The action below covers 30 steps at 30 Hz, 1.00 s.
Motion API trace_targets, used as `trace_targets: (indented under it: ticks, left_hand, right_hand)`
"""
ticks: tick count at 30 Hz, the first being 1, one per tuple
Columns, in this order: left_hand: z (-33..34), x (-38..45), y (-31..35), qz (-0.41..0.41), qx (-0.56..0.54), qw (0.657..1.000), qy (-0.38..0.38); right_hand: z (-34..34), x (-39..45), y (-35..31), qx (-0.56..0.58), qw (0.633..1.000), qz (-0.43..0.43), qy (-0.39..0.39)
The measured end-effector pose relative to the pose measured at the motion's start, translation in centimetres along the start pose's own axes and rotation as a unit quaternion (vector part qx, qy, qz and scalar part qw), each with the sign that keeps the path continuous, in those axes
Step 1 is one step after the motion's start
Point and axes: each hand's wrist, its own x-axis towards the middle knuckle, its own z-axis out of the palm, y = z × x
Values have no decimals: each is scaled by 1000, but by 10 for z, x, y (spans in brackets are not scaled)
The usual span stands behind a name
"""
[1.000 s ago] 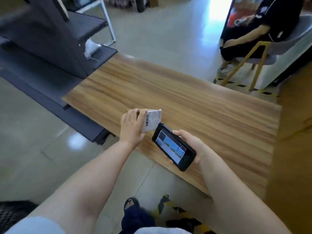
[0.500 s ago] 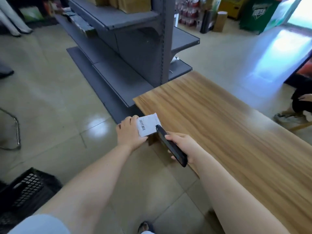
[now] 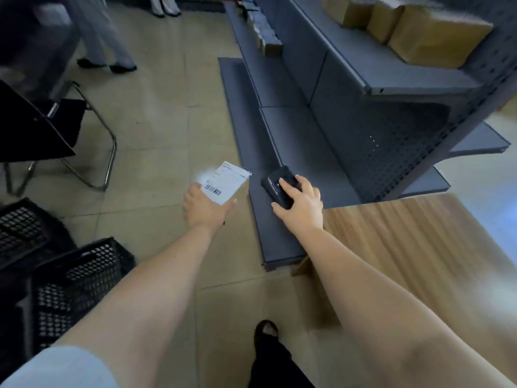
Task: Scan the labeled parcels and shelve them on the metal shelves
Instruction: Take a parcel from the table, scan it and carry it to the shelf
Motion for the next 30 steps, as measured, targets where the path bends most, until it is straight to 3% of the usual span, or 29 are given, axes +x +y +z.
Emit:
trace_targets:
  ticks: [4, 14, 22, 30]
  left_hand:
    - [1, 88, 25, -37, -10, 998, 54]
    - [-5, 298, 92, -43, 18, 990, 129]
    - [2, 516, 104, 0, 83, 992, 94]
    - [53, 741, 165, 41, 78, 996, 7]
  right_hand:
    - [21, 102, -19, -12, 999, -44, -9]
    - [76, 353, -121, 140, 988, -57, -16]
    - [145, 541, -193, 95, 992, -85, -9]
    - [176, 733, -229, 98, 993, 14, 58]
